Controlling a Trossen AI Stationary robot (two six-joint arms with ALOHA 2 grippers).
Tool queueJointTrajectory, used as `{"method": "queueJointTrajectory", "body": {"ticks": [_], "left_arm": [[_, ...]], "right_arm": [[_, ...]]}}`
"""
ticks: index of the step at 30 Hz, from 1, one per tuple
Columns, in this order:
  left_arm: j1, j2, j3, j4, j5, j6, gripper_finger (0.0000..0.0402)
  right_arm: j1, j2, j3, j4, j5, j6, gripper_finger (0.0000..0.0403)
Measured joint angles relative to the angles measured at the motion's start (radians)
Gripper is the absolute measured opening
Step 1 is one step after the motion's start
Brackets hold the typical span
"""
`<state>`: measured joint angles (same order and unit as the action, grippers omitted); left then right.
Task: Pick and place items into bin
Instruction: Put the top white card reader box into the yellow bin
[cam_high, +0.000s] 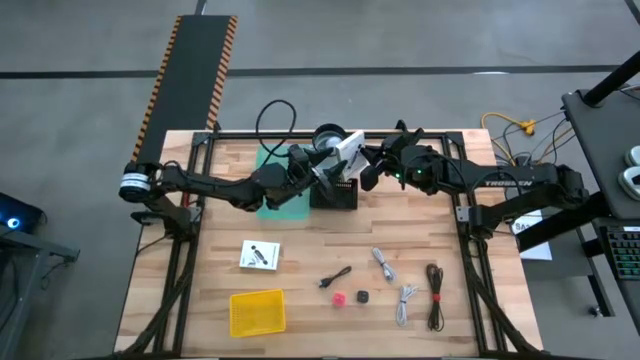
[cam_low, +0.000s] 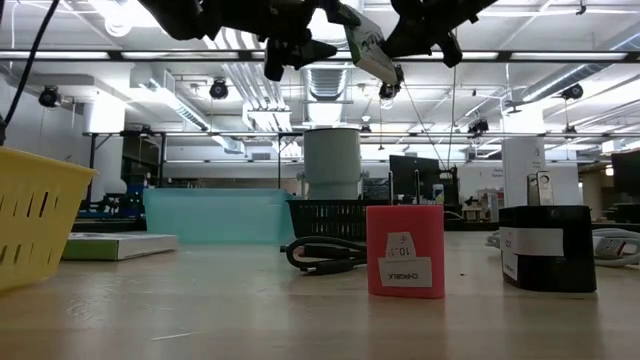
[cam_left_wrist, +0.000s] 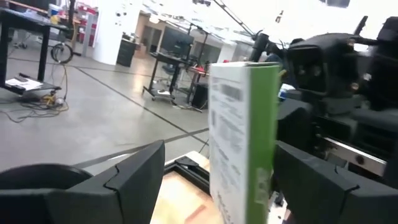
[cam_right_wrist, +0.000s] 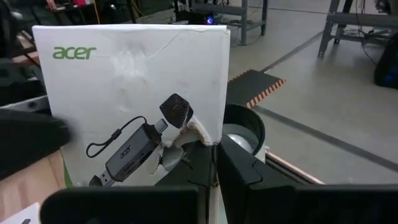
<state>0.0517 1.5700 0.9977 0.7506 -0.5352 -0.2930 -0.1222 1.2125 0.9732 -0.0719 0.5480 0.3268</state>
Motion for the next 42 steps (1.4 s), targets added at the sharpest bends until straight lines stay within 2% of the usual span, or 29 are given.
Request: {"method": "queueJointTrajectory", "body": {"ticks": [6, 10, 14, 23, 25, 32, 42], "left_arm": [[0.017, 0.0, 0.0, -0.01, 0.012, -0.065, 0.027], [0.031, 0.0, 0.004, -0.035, 0.068, -0.064, 0.0239], [0.034, -0.001, 0.007, -0.035, 0.094, -0.059, 0.0189], [0.034, -0.001, 0.012, -0.035, 0.161, -0.015, 0.0036], [0.035, -0.001, 0.014, -0.036, 0.175, -0.014, 0.0015], [0.035, -0.01, 0.016, -0.039, 0.191, -0.006, 0.0015], [0.038, -0.069, 0.012, -0.125, 0.204, 0.022, 0.001]], "right_arm": [[0.0, -0.001, 0.016, -0.001, -0.002, -0.034, 0.0008], [0.0, -0.001, 0.02, -0.001, -0.003, -0.042, 0.0008], [0.0, -0.001, 0.02, 0.0, -0.006, -0.042, 0.0008], [0.0, -0.002, 0.02, 0.0, -0.023, -0.039, 0.0009], [0.0, -0.002, 0.02, 0.0, -0.02, -0.039, 0.0009], [0.0, -0.016, 0.02, -0.01, -0.023, -0.04, 0.0021], [-0.002, -0.105, 0.021, -0.079, 0.03, -0.059, 0.0079]]}}
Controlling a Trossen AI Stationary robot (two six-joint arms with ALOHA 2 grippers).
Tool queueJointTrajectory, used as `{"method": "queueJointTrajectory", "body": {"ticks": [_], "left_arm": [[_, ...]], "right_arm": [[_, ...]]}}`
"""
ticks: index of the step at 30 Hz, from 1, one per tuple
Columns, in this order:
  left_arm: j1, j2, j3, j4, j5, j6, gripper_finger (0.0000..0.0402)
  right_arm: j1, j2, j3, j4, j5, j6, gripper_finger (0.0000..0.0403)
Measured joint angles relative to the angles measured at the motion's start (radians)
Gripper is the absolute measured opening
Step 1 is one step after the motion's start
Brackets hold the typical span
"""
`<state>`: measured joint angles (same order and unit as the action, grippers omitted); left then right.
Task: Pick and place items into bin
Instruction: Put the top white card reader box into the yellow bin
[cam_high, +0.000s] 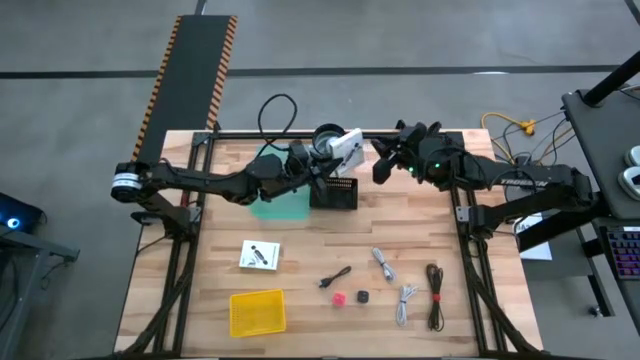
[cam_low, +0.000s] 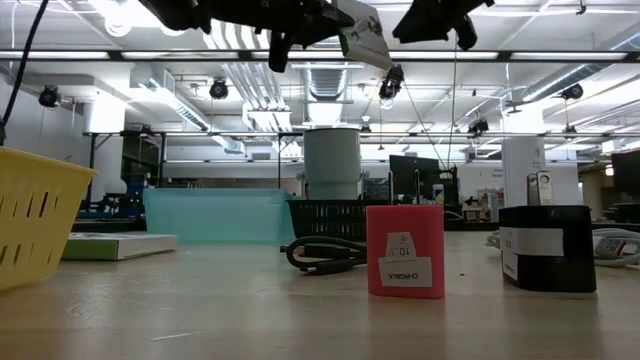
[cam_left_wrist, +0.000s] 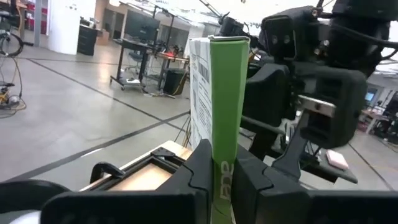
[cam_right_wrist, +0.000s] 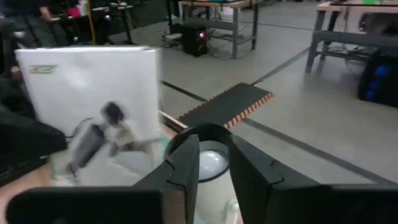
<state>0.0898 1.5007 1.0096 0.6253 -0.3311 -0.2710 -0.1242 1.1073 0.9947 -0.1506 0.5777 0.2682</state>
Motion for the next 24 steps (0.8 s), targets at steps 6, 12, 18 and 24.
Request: {"method": "queueJointTrajectory", "body": {"ticks": [6, 12, 18, 24], "left_arm": [[0.002, -0.08, -0.002, -0.202, 0.159, 0.018, 0.001], [0.002, -0.238, 0.0, -0.569, 0.281, 0.018, 0.0012], [0.002, -0.428, 0.0, -0.961, 0.438, 0.02, 0.0013], [-0.003, -0.548, -0.001, -1.264, 0.629, -0.041, 0.0014]], "right_arm": [[0.002, -0.053, -0.001, -0.01, -0.001, -0.039, 0.0103], [0.002, -0.08, -0.001, -0.015, 0.0, -0.043, 0.0109], [0.001, -0.082, -0.002, -0.035, 0.002, -0.04, 0.0101], [0.001, -0.072, -0.002, -0.035, 0.0, -0.04, 0.0092]]}}
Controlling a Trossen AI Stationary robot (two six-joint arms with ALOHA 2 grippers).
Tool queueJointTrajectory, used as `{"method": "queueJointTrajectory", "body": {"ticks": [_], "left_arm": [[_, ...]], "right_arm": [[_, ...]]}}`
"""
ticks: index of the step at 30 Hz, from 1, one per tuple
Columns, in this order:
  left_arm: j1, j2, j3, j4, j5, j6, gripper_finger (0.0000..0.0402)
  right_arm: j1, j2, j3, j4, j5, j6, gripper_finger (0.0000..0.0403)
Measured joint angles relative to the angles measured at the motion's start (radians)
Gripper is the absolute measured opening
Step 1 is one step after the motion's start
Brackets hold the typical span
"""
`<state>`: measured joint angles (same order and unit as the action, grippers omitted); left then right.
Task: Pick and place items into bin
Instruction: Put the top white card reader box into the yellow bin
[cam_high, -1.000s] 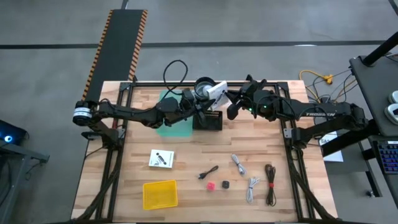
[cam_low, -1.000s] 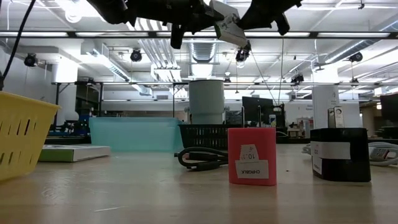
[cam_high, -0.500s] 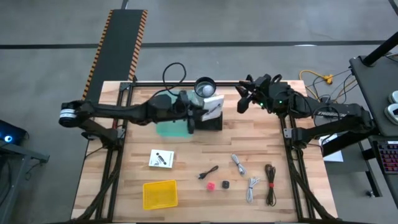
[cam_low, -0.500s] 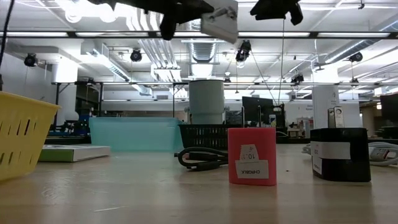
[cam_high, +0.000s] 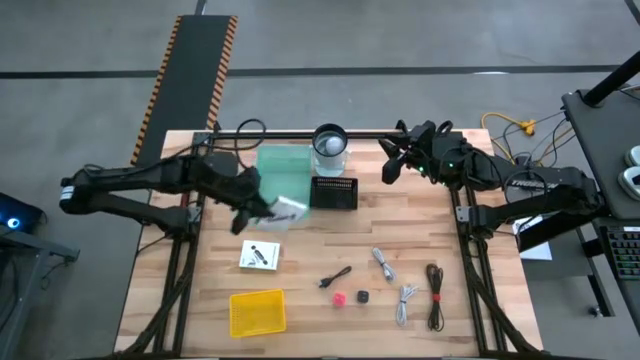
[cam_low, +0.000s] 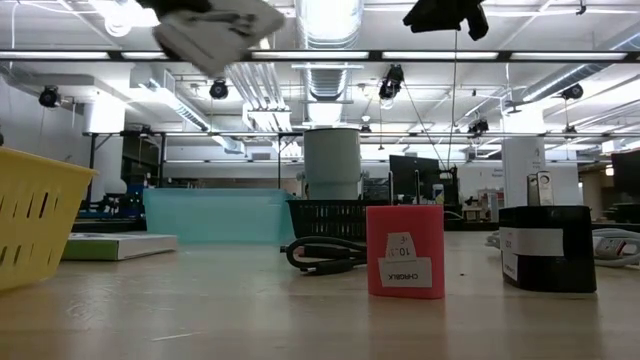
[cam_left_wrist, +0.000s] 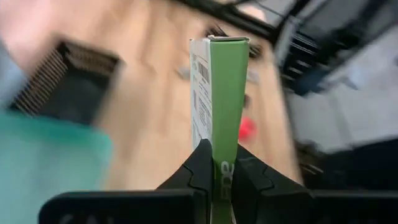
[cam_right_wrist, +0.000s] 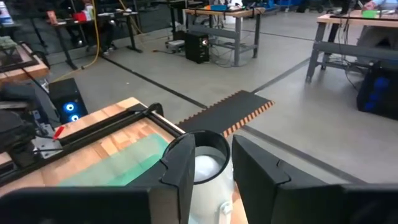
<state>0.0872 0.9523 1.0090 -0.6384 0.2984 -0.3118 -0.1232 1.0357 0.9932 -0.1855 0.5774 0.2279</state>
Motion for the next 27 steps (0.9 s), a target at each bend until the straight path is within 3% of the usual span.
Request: {"method": "queueJointTrajectory", "body": {"ticks": [7, 9, 16, 27], "left_arm": [[-0.08, -0.007, -0.002, -0.149, 0.381, -0.182, 0.0014], [-0.12, -0.003, -0.002, -0.188, 0.441, -0.218, 0.0015], [-0.249, 0.053, -0.002, -0.206, 0.416, -0.233, 0.0015], [-0.361, 0.284, -0.003, -0.189, 0.459, -0.233, 0.0015]], "right_arm": [[0.001, 0.001, 0.0, 0.001, 0.0, 0.0, 0.0089], [0.001, 0.001, 0.0, 0.001, 0.0, 0.002, 0.0091], [0.001, 0.001, 0.0, 0.001, 0.0, 0.006, 0.0097], [0.001, 0.002, 0.0, 0.001, 0.0, 0.004, 0.0089]]}}
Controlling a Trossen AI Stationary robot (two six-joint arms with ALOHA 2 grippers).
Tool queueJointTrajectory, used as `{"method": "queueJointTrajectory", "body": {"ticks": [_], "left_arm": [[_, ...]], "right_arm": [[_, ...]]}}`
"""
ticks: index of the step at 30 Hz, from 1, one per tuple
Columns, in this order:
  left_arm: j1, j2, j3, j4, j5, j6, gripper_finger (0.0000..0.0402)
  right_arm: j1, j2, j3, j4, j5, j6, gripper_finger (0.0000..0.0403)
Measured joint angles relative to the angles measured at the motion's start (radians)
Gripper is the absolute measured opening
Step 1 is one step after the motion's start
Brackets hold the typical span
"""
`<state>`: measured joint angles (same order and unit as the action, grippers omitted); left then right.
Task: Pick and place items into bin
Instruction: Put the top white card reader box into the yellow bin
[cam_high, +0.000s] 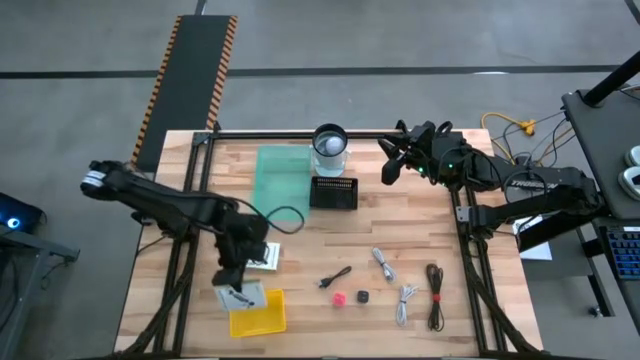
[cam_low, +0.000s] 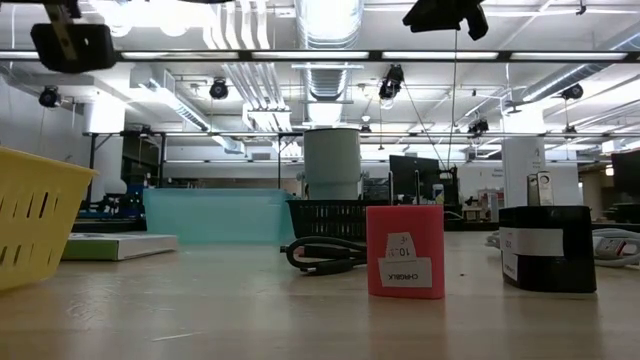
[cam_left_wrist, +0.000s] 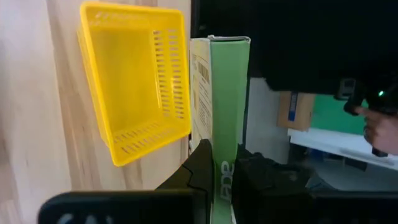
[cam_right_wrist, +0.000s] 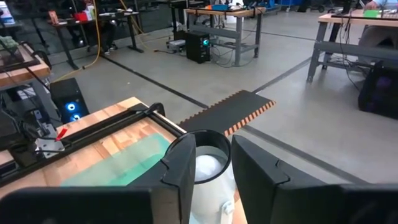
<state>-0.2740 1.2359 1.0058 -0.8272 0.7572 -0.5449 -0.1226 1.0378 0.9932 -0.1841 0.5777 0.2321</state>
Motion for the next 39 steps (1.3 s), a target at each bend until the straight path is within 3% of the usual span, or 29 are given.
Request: {"method": "queueJointTrajectory", "body": {"ticks": [5, 11, 22, 39], "left_arm": [[-0.022, 0.092, 0.0, 0.096, 0.007, 0.012, 0.0015], [-0.037, 0.186, 0.0, 0.202, 0.083, 0.034, 0.0015], [-0.042, 0.354, 0.0, 0.202, 0.114, 0.032, 0.0015], [-0.042, 0.373, 0.0, 0.27, 0.126, 0.08, 0.002]], "right_arm": [[0.0, 0.0, 0.0, -0.001, 0.0, -0.002, 0.0091], [0.0, 0.0, 0.0, -0.025, 0.0, -0.003, 0.0096], [0.0, 0.0, 0.0, -0.052, 0.0, -0.004, 0.0082], [0.0, 0.0, 0.0, -0.052, 0.0, -0.008, 0.0096]]}}
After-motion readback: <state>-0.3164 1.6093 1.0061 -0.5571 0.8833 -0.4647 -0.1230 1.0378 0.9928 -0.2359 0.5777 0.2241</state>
